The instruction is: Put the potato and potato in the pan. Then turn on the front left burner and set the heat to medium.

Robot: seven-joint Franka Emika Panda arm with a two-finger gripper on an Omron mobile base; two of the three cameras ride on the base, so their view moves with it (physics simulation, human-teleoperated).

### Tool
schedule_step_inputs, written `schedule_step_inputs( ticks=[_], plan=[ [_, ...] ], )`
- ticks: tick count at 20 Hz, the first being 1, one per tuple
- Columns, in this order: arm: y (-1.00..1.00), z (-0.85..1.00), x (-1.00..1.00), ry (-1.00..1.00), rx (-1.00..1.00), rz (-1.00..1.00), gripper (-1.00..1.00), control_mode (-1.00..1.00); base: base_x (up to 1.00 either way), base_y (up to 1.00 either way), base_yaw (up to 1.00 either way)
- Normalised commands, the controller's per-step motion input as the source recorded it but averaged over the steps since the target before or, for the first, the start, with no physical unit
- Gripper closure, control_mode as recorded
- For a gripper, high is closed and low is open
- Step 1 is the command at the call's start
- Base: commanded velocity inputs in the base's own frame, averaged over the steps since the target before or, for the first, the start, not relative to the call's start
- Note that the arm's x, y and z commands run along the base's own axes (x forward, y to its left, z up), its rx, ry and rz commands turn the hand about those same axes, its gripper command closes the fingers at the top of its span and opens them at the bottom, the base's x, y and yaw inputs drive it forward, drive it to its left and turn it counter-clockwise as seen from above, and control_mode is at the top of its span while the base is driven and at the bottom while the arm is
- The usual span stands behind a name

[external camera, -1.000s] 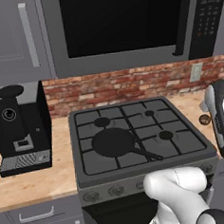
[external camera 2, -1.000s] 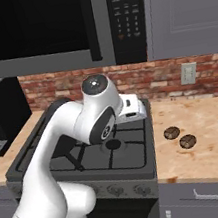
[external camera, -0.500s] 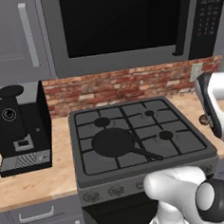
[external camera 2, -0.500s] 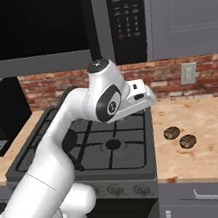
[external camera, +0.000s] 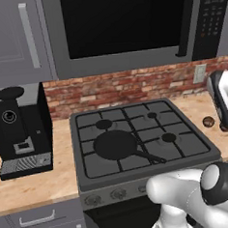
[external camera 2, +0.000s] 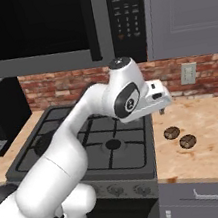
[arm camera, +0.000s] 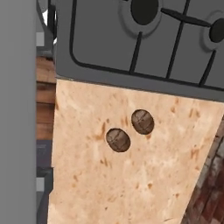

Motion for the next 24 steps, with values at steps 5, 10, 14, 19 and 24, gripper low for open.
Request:
schedule_step_inputs(
  ticks=[5,10,14,19,24],
  plan=[
    [-0.27,-0.37,0.0,0.04,0.01,-0.04,-1.0,-1.0,0.0,0.0,0.0],
    [-0.27,-0.31,0.01,0.04,0.02,-0.05,-1.0,-1.0,0.0,0.0,0.0],
    [-0.28,-0.25,0.1,0.01,0.04,-0.05,-1.0,-1.0,0.0,0.0,0.0],
    [-0.22,-0.17,0.13,0.0,0.11,-0.07,-1.0,-1.0,0.0,0.0,0.0],
    [-0.18,-0.18,0.27,0.0,0.07,-0.1,-1.0,-1.0,0.0,0.0,0.0]
  ],
)
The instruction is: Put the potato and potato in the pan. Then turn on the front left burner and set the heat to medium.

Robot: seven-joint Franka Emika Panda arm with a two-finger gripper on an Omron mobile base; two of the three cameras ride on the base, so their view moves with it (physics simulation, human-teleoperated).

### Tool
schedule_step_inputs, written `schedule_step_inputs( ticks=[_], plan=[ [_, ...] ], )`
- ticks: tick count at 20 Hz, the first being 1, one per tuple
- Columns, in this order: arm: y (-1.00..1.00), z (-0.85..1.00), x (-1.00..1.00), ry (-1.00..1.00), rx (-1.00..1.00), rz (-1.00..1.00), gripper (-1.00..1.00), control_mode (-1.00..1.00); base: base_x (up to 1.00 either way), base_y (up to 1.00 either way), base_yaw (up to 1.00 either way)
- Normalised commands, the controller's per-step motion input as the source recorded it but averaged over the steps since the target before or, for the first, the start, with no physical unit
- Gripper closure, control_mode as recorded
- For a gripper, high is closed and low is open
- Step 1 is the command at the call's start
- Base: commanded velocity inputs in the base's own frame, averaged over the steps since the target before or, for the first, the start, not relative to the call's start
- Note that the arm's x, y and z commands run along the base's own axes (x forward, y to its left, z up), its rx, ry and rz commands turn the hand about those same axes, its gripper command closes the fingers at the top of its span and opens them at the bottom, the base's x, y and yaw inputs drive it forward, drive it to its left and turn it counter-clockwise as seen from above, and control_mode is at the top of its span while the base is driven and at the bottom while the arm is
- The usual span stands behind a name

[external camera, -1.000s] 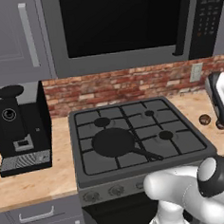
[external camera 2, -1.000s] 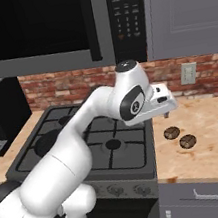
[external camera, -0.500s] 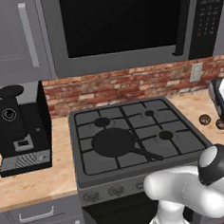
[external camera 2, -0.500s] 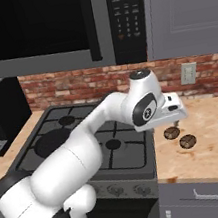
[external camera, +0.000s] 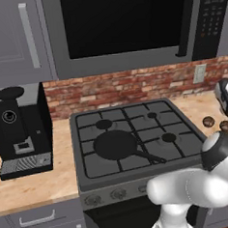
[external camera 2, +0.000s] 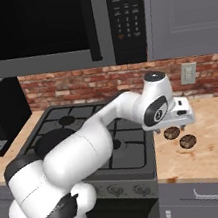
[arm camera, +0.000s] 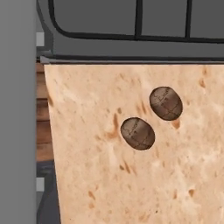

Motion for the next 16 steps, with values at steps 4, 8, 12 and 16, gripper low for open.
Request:
schedule_step_inputs(
  ticks=[4,8,12,16],
  plan=[
    [-0.04,-0.1,0.35,0.0,0.01,-0.14,-1.0,-1.0,0.0,0.0,0.0],
    [-0.01,-0.07,0.33,0.02,0.0,-0.13,-1.0,-1.0,0.0,0.0,0.0],
    [0.0,-0.17,0.23,0.01,0.0,-0.08,-1.0,-1.0,0.0,0.0,0.0],
    [0.0,-0.41,0.14,0.0,0.0,-0.07,-1.0,-1.0,0.0,0.0,0.0]
  ],
)
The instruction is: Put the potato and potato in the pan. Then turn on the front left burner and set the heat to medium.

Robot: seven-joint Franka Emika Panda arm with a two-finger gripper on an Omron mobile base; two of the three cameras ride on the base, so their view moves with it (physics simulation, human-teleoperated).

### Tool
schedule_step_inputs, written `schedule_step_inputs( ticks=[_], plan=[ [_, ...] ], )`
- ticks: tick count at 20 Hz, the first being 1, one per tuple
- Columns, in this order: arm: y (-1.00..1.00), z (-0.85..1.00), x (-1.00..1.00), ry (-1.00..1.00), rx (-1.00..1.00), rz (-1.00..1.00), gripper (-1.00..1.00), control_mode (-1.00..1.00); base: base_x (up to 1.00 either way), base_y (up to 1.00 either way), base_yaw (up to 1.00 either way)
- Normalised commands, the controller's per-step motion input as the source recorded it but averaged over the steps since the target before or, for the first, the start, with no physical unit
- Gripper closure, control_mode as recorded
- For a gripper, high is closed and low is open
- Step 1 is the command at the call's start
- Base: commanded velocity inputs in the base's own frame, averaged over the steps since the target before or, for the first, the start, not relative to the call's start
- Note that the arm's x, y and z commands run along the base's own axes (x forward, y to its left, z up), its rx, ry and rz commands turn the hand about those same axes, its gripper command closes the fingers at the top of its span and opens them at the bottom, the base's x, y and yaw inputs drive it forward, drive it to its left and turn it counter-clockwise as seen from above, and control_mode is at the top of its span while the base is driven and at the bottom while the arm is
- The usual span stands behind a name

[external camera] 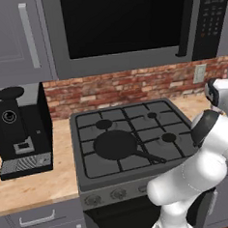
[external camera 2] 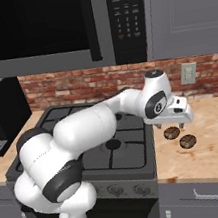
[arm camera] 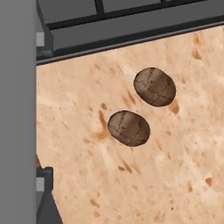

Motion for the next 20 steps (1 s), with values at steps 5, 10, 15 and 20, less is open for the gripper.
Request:
schedule_step_inputs(
  ticks=[5,10,15,20],
  plan=[
    [-0.05,-0.42,0.0,-0.01,0.02,-0.05,-1.0,-1.0,0.0,0.0,0.0],
    [-0.04,-0.2,0.0,-0.09,0.03,-0.01,-1.0,-1.0,0.0,0.0,0.0],
    [-0.22,-0.17,0.02,-0.08,0.02,0.0,-1.0,-1.0,0.0,0.0,0.0],
    [-0.28,-0.09,0.08,-0.03,0.0,0.0,-1.0,-1.0,0.0,0.0,0.0]
  ],
)
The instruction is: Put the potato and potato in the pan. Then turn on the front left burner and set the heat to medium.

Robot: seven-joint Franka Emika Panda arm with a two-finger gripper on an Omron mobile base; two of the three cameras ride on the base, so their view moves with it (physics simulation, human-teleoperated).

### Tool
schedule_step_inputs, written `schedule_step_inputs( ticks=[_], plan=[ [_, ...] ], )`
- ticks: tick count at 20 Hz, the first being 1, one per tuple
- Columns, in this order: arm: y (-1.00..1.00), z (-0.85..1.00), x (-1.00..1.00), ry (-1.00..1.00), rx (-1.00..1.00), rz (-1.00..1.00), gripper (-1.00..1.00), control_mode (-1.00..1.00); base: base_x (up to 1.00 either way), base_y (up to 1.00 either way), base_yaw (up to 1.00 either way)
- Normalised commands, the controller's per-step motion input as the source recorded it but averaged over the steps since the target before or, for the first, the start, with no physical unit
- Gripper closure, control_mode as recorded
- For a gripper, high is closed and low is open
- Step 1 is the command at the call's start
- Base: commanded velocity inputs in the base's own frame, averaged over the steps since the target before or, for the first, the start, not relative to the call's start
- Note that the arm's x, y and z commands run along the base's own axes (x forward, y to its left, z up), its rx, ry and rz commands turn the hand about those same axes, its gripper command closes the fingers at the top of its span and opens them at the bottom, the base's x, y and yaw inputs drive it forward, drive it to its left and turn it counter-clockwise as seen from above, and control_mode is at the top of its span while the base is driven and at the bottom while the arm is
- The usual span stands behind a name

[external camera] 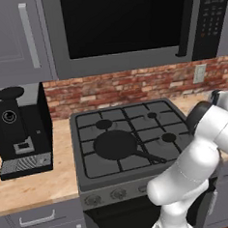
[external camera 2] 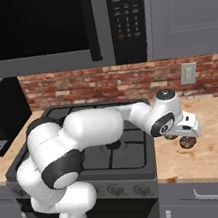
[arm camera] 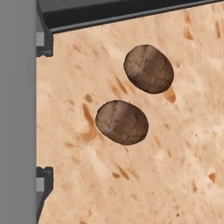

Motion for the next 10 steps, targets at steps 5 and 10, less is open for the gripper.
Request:
schedule_step_inputs(
  ticks=[5,10],
  plan=[
    [-0.18,0.0,0.18,0.0,0.0,0.0,-1.0,-1.0,0.0,0.0,0.0],
    [-0.01,0.0,0.18,0.0,0.0,0.0,-1.0,-1.0,0.0,0.0,0.0]
  ],
)
